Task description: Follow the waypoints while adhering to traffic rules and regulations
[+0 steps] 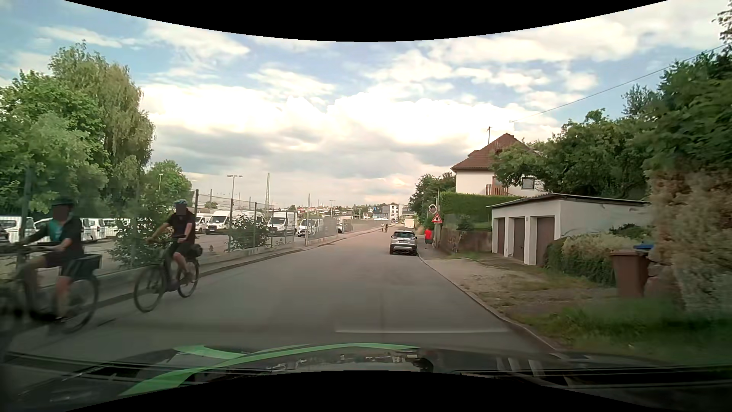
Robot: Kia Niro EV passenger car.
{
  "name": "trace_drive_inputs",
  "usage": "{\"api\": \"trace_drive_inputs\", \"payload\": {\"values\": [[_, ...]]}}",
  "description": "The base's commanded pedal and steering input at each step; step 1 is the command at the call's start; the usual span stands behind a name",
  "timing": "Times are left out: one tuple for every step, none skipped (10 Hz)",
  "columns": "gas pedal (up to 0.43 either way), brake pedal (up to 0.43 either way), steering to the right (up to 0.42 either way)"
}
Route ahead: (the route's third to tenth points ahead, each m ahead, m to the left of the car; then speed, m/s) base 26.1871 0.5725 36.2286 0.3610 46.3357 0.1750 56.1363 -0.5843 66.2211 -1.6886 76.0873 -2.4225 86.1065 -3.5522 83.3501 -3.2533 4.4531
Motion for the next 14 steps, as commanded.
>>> {"api": "trace_drive_inputs", "payload": {"values": [[0.0,0.0,0.014],[0.0,0.0,0.017],[0.0,0.0,0.019],[0.0,0.0,0.019],[0.0,0.0,0.019],[0.0,0.0,0.019],[0.0,0.0,0.019],[0.0,0.0,0.019],[0.0,0.0,0.019],[0.0,0.0,0.019],[0.0,0.0,0.019],[0.0,0.0,0.019],[0.0,0.0,0.017],[0.0,0.006,0.01]]}}
